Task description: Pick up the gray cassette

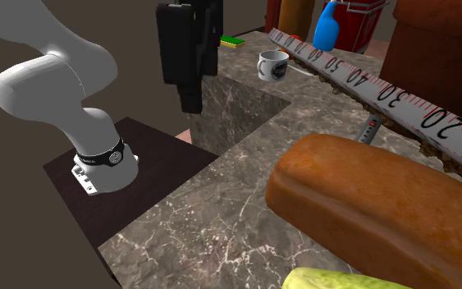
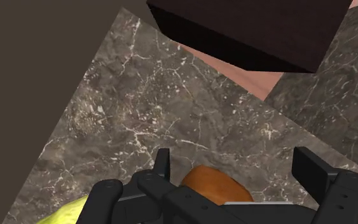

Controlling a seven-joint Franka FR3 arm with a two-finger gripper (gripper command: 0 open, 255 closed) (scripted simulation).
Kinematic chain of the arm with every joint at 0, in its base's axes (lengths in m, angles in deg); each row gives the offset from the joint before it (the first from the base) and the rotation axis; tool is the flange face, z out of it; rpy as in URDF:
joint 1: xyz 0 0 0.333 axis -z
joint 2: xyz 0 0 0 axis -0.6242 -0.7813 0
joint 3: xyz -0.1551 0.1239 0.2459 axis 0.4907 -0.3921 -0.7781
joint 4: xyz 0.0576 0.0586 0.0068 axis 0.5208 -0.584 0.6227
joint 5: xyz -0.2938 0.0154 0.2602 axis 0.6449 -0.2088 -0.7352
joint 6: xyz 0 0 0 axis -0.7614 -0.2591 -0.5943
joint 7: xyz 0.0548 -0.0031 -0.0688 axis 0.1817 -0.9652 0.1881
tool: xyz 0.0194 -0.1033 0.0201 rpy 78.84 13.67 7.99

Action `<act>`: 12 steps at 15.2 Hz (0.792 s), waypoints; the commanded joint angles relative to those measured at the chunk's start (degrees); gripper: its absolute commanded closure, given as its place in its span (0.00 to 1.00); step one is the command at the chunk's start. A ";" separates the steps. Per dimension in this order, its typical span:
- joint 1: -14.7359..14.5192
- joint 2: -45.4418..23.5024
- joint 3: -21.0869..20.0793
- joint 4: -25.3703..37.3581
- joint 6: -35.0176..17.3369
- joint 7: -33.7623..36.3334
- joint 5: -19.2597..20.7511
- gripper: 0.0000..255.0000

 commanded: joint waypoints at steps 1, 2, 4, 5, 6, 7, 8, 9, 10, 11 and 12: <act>-1.35 -4.75 -0.09 3.21 -1.01 -3.48 0.10 0.00; -1.90 -6.99 -0.16 4.85 -1.37 -5.17 0.16 0.00; -2.94 -11.39 -0.44 8.22 -1.92 -8.47 0.27 0.00; -3.43 -13.55 -0.64 9.95 -2.12 -10.07 0.33 0.00; -3.90 -15.68 -0.88 11.70 -2.27 -11.64 0.40 0.00; -4.36 -17.79 -1.16 13.48 -2.38 -13.18 0.49 0.00; -4.80 -19.87 -1.47 15.28 -2.45 -14.69 0.60 0.00; -5.22 -21.92 -1.83 17.11 -2.48 -16.17 0.72 0.00; -5.63 -23.95 -2.21 18.95 -2.47 -17.61 0.87 0.00; -6.05 -25.95 -2.62 20.81 -2.42 -19.02 1.05 0.00; -6.47 -27.93 -3.05 22.68 -2.34 -20.40 1.26 0.00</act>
